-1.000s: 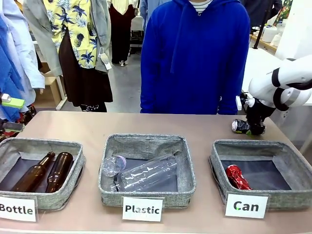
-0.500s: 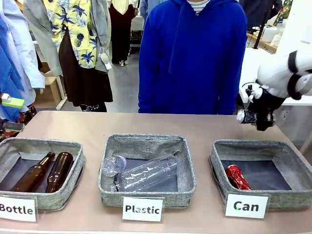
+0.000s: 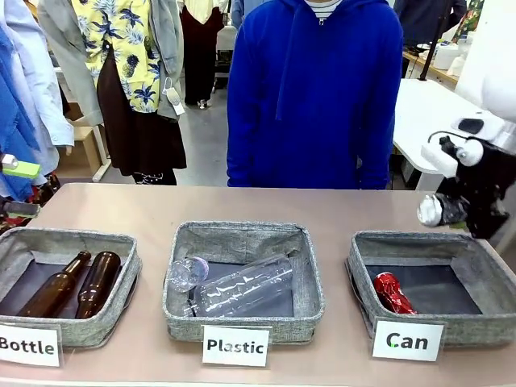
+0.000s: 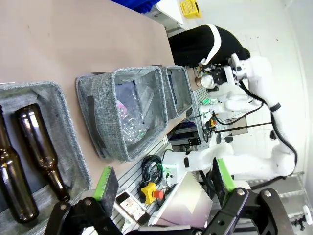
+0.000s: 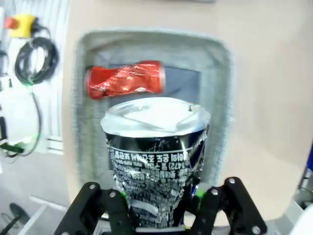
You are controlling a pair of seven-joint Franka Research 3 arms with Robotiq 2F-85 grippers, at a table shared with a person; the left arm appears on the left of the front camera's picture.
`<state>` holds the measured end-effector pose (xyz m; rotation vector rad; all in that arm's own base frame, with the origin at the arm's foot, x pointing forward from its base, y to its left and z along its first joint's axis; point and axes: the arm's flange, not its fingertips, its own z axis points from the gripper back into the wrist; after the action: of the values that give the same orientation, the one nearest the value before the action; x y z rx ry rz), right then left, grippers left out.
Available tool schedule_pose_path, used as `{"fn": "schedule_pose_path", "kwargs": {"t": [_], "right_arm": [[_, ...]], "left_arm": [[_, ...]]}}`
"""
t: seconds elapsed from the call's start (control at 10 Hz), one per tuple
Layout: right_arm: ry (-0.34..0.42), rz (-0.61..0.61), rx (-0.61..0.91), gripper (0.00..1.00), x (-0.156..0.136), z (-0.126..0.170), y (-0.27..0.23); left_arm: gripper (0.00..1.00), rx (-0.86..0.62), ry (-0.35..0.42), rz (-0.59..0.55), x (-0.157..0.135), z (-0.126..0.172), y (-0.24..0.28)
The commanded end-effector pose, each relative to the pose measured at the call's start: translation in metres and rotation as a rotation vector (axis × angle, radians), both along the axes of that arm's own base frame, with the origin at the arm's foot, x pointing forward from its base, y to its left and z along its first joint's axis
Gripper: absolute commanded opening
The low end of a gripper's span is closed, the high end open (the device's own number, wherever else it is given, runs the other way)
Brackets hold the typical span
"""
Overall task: Sort the can waste into the basket.
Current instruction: Pick up the can waste from the table and place it in the right Fabric basket.
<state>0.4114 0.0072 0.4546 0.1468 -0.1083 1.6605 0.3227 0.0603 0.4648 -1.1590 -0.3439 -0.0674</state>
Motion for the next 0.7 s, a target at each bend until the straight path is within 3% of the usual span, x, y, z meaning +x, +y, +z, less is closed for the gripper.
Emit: {"fn": "schedule_pose_path", "kwargs": {"t": [0.0, 0.3, 0.4, 0.5, 0.6], "right_arm": [[-0.046, -0.054, -0.068, 0.0, -0.036, -0.02, -0.002], [-0.034, -0.08, 0.013, 0.0, -0.047, -0.031, -0.021], [-0.023, -0.088, 0.002, 0.57, -0.046, -0.032, -0.022], [-0.006, -0.086, -0.013, 0.57, -0.041, -0.032, -0.021], [0.001, -0.085, -0.018, 1.0, -0.038, -0.032, -0.021]], "left_arm": [[1.0, -0.011, 0.001, 0.0, -0.002, 0.001, -0.002], [1.0, -0.011, 0.001, 0.0, -0.002, 0.001, -0.002], [1.0, -0.011, 0.001, 0.0, -0.002, 0.001, -0.002], [1.0, -0.011, 0.001, 0.0, -0.002, 0.001, -0.002], [1.0, -0.011, 0.001, 0.0, -0.002, 0.001, -0.002]]}}
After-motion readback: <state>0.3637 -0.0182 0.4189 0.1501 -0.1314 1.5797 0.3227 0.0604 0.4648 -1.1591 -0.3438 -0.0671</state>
